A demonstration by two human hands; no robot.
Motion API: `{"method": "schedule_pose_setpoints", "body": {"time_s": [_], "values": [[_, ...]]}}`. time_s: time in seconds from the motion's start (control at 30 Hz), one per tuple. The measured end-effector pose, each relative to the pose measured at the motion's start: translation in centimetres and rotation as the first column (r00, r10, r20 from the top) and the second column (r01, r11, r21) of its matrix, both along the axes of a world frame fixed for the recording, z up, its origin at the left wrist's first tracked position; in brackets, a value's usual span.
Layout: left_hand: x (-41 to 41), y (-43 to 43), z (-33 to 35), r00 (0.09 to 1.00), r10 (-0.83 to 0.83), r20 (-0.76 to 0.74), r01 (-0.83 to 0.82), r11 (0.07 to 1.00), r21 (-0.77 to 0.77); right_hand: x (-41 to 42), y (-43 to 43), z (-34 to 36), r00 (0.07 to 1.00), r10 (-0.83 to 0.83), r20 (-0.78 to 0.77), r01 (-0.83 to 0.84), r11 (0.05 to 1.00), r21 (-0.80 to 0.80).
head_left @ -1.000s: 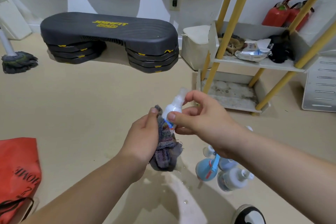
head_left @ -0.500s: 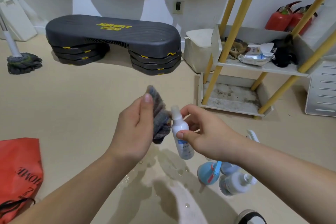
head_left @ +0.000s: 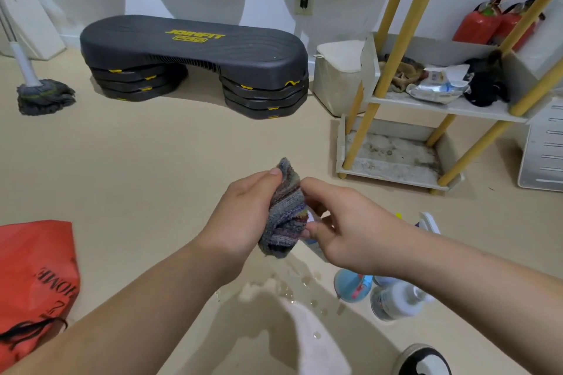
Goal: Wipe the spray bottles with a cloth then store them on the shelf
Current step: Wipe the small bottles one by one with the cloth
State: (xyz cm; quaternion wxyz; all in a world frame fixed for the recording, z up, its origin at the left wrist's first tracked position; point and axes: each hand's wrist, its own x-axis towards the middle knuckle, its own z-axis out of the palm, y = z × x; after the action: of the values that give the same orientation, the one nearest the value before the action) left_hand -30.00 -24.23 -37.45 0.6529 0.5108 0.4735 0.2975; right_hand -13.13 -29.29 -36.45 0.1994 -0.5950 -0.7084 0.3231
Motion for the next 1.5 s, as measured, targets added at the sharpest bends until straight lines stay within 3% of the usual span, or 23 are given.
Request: {"method": "schedule_pose_setpoints", "body": {"time_s": [0.1, 0.23, 0.3, 0.47, 0.57, 0.7, 0.83, 1.03, 1.13, 1.23, 1.3, 1.37, 1.47, 1.5], "values": [[-0.4, 0.7, -0.4, 0.996, -0.006, 0.09, 0.017, 0.993, -0.121, 0.5, 0.1, 0.0, 1.0, -0.001, -0.021, 0.001, 0.999, -0.038], [-0.9, 1.5, -1.2, 0.997, 0.07, -0.021, -0.072, 0.983, -0.168, 0.4, 0.5, 0.1, 0.992, -0.068, -0.11, 0.056, 0.992, -0.112], [-0.8, 1.8, -1.1, 0.982, 0.17, 0.085, -0.14, 0.951, -0.276, 0.3, 0.8, 0.2, 0.98, -0.114, -0.162, 0.085, 0.981, -0.174], [-1.3, 3.5, 0.4, 0.829, 0.436, 0.349, -0.31, 0.879, -0.362, 1.2, 1.1, -0.1, 0.939, -0.29, -0.186, 0.232, 0.932, -0.278], [-1.8, 4.1, 0.9, 0.755, 0.552, 0.355, -0.432, 0.825, -0.364, 1.5, 0.9, -0.1, 0.922, -0.352, -0.162, 0.293, 0.906, -0.305], [0.5, 1.2, 1.1, 0.879, 0.356, 0.318, -0.256, 0.914, -0.315, 0.8, 0.8, 0.3, 0.958, -0.23, -0.169, 0.194, 0.959, -0.207], [1.9, -0.9, 0.2, 0.954, 0.178, 0.24, -0.121, 0.964, -0.236, -0.1, 0.9, 0.2, 0.998, -0.021, -0.051, 0.018, 0.998, -0.06], [1.1, -0.3, -0.3, 0.991, 0.057, 0.123, -0.043, 0.992, -0.115, 0.5, 0.7, -0.1, 0.999, -0.042, -0.035, 0.04, 0.998, -0.046], [0.6, 0.3, -0.8, 0.989, 0.134, 0.068, -0.126, 0.986, -0.113, 0.8, 0.8, 0.2, 0.998, -0.059, -0.007, 0.059, 0.995, -0.076], [-0.2, 1.2, -1.4, 0.932, 0.326, 0.155, -0.276, 0.92, -0.277, 1.0, 1.2, 0.5, 0.961, -0.199, -0.193, 0.168, 0.972, -0.166], [-0.4, 1.3, -1.2, 0.908, 0.325, 0.265, -0.216, 0.905, -0.367, 1.0, 1.4, 0.3, 0.891, -0.305, -0.336, 0.235, 0.944, -0.233], [0.0, 0.6, -1.1, 0.951, 0.203, 0.233, -0.129, 0.946, -0.299, 0.9, 1.5, -0.1, 0.844, -0.36, -0.399, 0.261, 0.923, -0.282], [1.4, -1.5, -1.9, 0.999, 0.017, 0.035, -0.015, 0.997, -0.077, 0.4, 1.5, -0.3, 0.788, -0.4, -0.469, 0.286, 0.911, -0.297], [1.7, -2.1, -2.2, 0.999, -0.007, 0.037, 0.009, 0.997, -0.078, 0.2, 1.4, -0.2, 0.764, -0.412, -0.496, 0.296, 0.907, -0.298]]}}
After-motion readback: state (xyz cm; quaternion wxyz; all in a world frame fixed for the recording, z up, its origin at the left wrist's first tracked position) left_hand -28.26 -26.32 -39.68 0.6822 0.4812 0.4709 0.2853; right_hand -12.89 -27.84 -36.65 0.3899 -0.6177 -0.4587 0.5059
